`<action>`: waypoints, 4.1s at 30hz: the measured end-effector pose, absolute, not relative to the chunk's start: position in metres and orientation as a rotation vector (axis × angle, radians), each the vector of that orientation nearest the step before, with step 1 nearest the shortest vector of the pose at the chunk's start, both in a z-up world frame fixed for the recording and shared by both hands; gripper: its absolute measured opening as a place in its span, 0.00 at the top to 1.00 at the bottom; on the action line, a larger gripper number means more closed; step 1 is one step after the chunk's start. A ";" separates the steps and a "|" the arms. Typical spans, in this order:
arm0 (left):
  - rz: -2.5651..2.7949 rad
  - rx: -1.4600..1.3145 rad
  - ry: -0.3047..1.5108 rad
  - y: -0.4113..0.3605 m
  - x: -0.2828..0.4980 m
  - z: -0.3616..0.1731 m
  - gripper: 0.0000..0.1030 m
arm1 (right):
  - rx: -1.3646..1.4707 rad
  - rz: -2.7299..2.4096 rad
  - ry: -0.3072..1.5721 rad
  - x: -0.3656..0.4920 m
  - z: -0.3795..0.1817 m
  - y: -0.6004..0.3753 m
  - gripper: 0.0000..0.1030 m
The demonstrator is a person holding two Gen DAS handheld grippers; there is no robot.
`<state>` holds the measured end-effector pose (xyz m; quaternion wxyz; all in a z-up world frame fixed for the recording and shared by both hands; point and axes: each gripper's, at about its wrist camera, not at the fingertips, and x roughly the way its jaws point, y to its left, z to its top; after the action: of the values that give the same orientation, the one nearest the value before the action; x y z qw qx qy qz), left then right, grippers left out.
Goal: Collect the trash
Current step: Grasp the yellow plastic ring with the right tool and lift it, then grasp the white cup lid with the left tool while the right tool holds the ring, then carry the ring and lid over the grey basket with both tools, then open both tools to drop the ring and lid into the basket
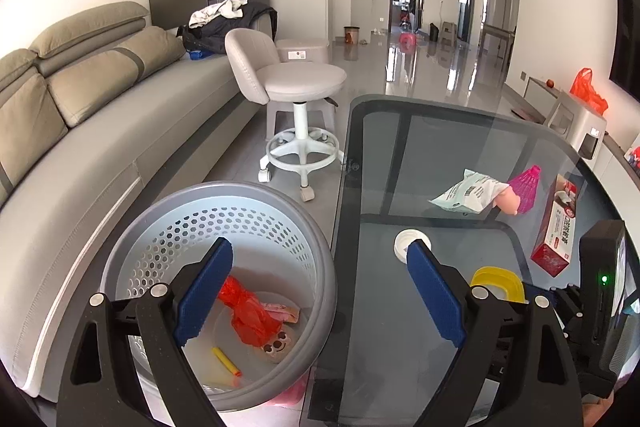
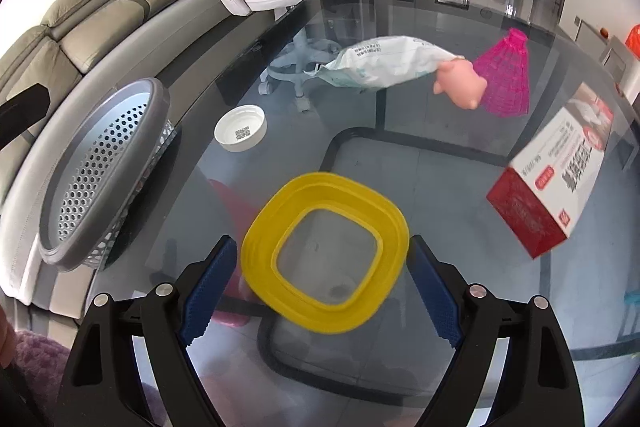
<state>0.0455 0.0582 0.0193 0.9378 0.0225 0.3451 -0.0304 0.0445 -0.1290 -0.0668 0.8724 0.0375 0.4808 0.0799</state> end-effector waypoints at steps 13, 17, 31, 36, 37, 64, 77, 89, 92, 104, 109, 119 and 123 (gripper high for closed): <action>-0.079 0.044 0.745 0.053 0.051 0.008 0.16 | 0.063 0.169 0.977 0.046 -0.063 -0.133 0.27; -0.088 0.048 0.762 0.047 0.056 0.002 0.16 | 0.098 0.170 0.960 0.042 -0.057 -0.142 0.27; -0.142 0.074 0.834 -0.002 0.091 -0.036 0.13 | 0.197 0.119 0.857 0.025 -0.019 -0.187 0.27; -0.136 0.080 0.857 -0.014 0.105 -0.049 0.13 | 0.232 0.119 0.829 0.020 -0.007 -0.201 0.27; -0.138 0.082 0.867 -0.016 0.108 -0.051 0.13 | 0.240 0.122 0.823 0.019 -0.005 -0.204 0.27; -0.190 0.120 0.915 -0.035 0.115 -0.063 0.62 | 0.276 0.155 0.834 0.022 0.000 -0.204 0.27; -0.151 0.094 0.819 0.009 0.075 -0.012 0.62 | 0.273 0.173 0.817 0.024 0.002 -0.187 0.27; -0.030 0.062 0.758 0.101 0.042 0.031 0.62 | 0.257 0.337 0.804 0.039 0.030 -0.105 0.27; 0.019 0.069 0.748 0.125 0.040 0.032 0.62 | 0.247 0.381 0.802 0.046 0.037 -0.081 0.27; 0.105 -0.005 0.801 0.187 0.051 0.004 0.61 | 0.120 0.532 0.835 0.085 0.031 0.008 0.27; 0.125 -0.058 0.839 0.206 0.058 -0.007 0.61 | 0.091 0.569 0.895 0.099 0.013 0.030 0.27; 0.131 -0.088 0.836 0.214 0.059 -0.010 0.39 | 0.057 0.577 0.930 0.110 0.001 0.048 0.26; 0.138 -0.080 0.821 0.214 0.055 -0.008 0.32 | 0.081 0.557 0.936 0.112 0.000 0.039 0.26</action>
<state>0.0552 0.2137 -0.0077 0.9138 -0.0390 0.3988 0.0669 0.1115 0.0391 0.0004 0.8545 0.0384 0.4450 0.2650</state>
